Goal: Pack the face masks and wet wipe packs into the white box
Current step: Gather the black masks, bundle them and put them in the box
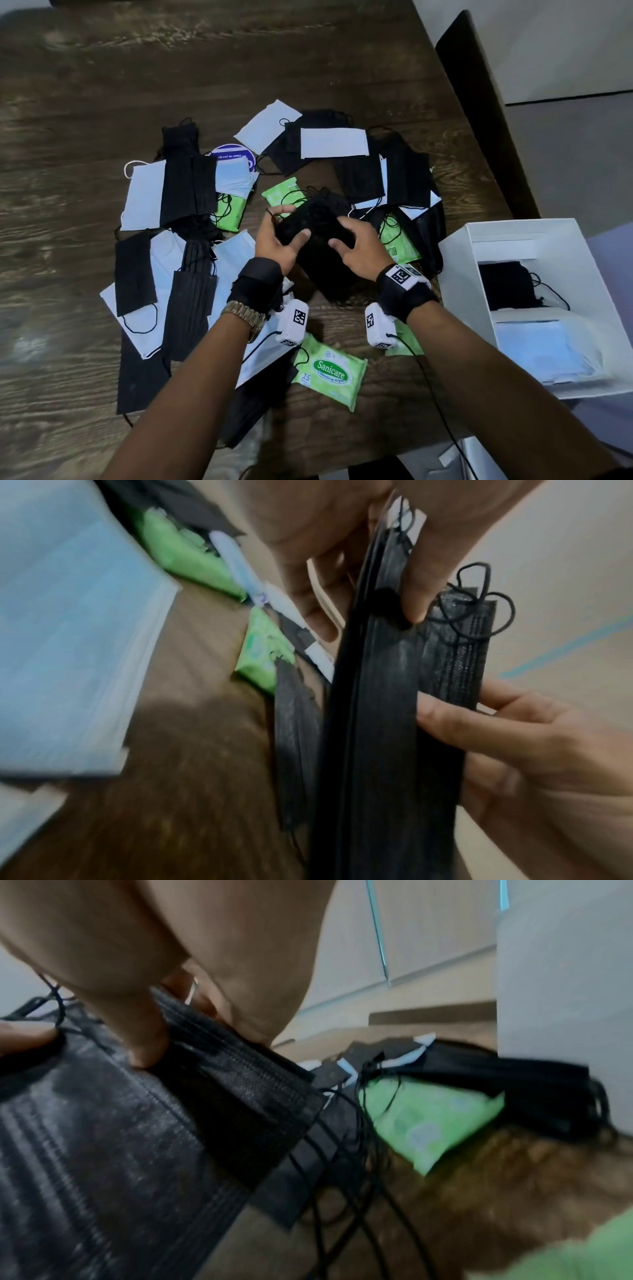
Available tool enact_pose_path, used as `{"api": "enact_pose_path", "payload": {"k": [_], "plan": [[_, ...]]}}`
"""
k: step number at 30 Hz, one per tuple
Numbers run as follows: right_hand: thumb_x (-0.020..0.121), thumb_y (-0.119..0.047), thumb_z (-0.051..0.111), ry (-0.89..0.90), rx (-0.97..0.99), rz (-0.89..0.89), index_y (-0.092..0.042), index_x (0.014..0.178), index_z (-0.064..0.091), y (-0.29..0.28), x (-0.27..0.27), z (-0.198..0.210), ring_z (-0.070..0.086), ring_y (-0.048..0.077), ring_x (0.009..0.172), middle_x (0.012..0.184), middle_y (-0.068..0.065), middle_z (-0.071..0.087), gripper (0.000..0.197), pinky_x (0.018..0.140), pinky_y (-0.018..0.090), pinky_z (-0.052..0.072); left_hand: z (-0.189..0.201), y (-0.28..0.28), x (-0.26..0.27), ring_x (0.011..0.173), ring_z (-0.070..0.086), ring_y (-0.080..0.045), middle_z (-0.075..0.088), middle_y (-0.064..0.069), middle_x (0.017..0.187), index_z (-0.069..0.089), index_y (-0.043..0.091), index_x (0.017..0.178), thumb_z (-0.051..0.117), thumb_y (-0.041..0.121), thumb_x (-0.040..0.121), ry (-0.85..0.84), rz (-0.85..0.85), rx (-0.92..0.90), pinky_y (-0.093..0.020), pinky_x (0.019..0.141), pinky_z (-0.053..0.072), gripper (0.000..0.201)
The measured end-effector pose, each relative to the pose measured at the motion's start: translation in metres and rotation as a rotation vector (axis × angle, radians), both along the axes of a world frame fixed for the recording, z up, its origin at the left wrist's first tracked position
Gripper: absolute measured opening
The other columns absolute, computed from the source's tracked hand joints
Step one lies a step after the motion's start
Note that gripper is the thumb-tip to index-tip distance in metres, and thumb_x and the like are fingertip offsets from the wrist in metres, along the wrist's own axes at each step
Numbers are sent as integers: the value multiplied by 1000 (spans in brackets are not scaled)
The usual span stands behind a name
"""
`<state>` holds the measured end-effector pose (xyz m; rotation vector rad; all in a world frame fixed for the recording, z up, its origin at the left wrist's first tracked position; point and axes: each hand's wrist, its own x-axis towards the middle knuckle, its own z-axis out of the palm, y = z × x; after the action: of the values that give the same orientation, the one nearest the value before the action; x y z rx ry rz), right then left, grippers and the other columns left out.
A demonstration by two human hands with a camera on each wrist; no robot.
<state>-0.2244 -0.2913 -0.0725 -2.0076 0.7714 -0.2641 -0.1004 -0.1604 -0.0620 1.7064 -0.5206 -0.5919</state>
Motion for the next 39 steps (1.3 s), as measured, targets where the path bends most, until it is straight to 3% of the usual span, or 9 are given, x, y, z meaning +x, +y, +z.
{"api": "enact_pose_path", "payload": {"k": [4,9,14,19,24,28,33,37,39], "plan": [[88,-17,72,3,-36,107,-11,122,66,-25,-20,38,61,10,111,119,0,69,35,96,22,46,41,-18,1,80,55,5,56,6,90,48,19,114,72,-4,75,-129,-200,27,-12,75,46,52],[76,-37,84,193,41,136,-18,90,71,-86,-82,84,68,9,79,83,-6,71,26,73,32,52,79,-62,-19,80,49,-1,50,4,91,47,10,102,72,-10,72,-154,-181,-122,-12,77,42,44],[79,-7,81,-11,140,-238,-16,83,68,-142,-161,104,62,0,73,81,-5,68,16,73,23,50,83,-119,-67,62,37,1,36,11,76,37,13,92,75,-2,72,-219,-231,-74,-15,63,33,46],[79,-10,81,127,82,-468,-4,90,63,-194,-229,98,60,18,80,84,3,64,22,78,31,49,80,-176,-143,67,49,-14,53,7,77,48,11,85,71,3,69,-478,-493,105,-25,64,40,29],[78,-8,78,530,-122,-402,-13,103,51,-223,-273,75,55,25,96,105,9,56,37,82,29,43,55,-232,-215,104,58,-34,59,-13,113,63,10,106,70,12,75,-717,-896,603,-39,87,51,32],[78,3,65,764,-194,-196,-17,71,63,-228,-278,50,66,30,95,98,12,69,21,87,30,51,43,-254,-247,72,64,-28,59,-4,74,51,16,69,65,34,69,-870,-1148,863,-40,69,57,23],[84,-2,67,912,-256,-38,-1,103,67,-218,-272,21,66,37,103,108,22,67,19,88,37,54,-33,-275,-260,60,61,-29,64,-3,73,59,18,79,54,42,45,-763,-1197,1202,-55,66,49,42],[84,0,66,979,-269,61,0,99,66,-213,-276,5,68,39,92,103,23,68,15,75,35,53,9,-260,-273,64,49,-16,50,1,76,60,20,88,61,31,78,-725,-1277,1198,-20,53,36,15],[81,0,68,991,-254,99,-2,93,66,-212,-279,0,69,38,89,101,22,69,12,72,34,53,1,-257,-275,57,37,-12,44,-1,75,49,19,74,54,25,90,-659,-1288,1194,-19,49,30,18]]}}
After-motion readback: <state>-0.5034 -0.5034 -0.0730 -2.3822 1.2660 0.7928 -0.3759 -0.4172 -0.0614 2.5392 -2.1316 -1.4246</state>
